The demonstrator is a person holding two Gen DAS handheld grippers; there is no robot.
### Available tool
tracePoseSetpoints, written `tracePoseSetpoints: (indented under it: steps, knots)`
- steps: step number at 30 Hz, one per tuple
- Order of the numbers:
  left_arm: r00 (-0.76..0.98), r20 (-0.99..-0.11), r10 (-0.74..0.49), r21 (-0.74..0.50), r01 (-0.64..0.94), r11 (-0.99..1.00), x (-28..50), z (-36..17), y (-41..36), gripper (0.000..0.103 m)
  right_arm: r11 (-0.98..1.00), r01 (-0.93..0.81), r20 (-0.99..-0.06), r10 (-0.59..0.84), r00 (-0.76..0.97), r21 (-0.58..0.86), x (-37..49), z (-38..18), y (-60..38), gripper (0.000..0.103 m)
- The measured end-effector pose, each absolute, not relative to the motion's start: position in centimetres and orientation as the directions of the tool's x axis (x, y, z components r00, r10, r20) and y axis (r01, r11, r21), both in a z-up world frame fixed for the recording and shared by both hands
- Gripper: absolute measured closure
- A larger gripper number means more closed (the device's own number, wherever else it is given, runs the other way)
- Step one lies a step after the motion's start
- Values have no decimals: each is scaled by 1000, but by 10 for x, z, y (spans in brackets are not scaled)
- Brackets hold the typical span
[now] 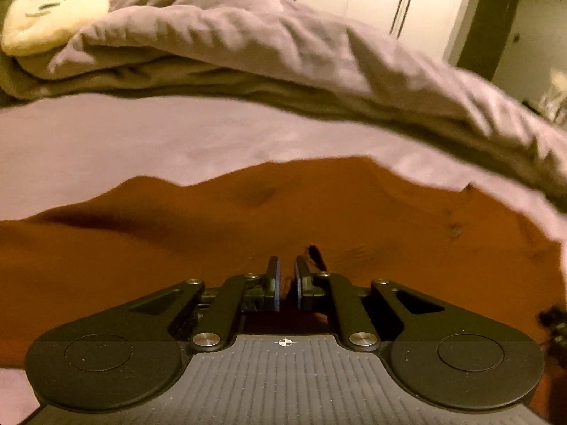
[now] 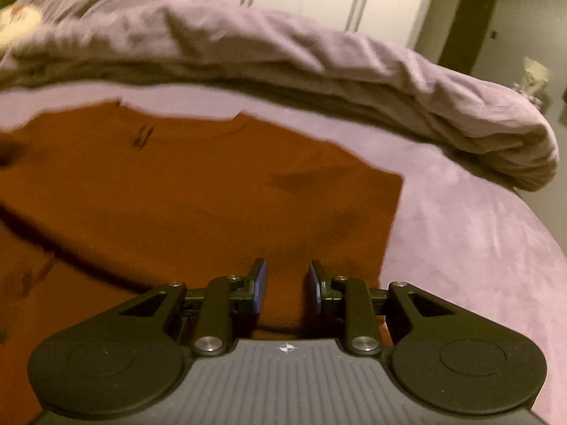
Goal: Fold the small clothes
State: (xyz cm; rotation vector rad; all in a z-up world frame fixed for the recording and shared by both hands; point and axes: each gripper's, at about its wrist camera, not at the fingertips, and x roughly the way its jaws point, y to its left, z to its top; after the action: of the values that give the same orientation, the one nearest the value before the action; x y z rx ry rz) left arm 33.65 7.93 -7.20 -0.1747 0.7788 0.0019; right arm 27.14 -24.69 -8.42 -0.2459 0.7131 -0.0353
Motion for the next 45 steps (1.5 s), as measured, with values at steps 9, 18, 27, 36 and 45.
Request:
tracePoseSetpoints:
  steps: [9,18,27,36,45]
  knots:
    - [708,-694,-132,-370,-193,909,277,-58,135,3,920,-69,-594,-190,782,-385,255,-83,-231,62]
    - [716,-684,140,-508,-606,612,164,-71,298,10,972,-55,-533,-76,843,-226,152,-55,-220,21]
    - [806,-563,183,-773,-592,228,119,-107,402,28,979,-36,-604,-95,791,-202,135,-57,-206,21]
    - [777,-603,181,-761,-628,161,124,-112,432,91,976,-55,-614,-87,784,-209,132,-54,-194,21]
    - [856,-500,135,-621,-463,632,174,-21,343,94,979,-19,-605,-110,788,-203,128,-54,-205,21]
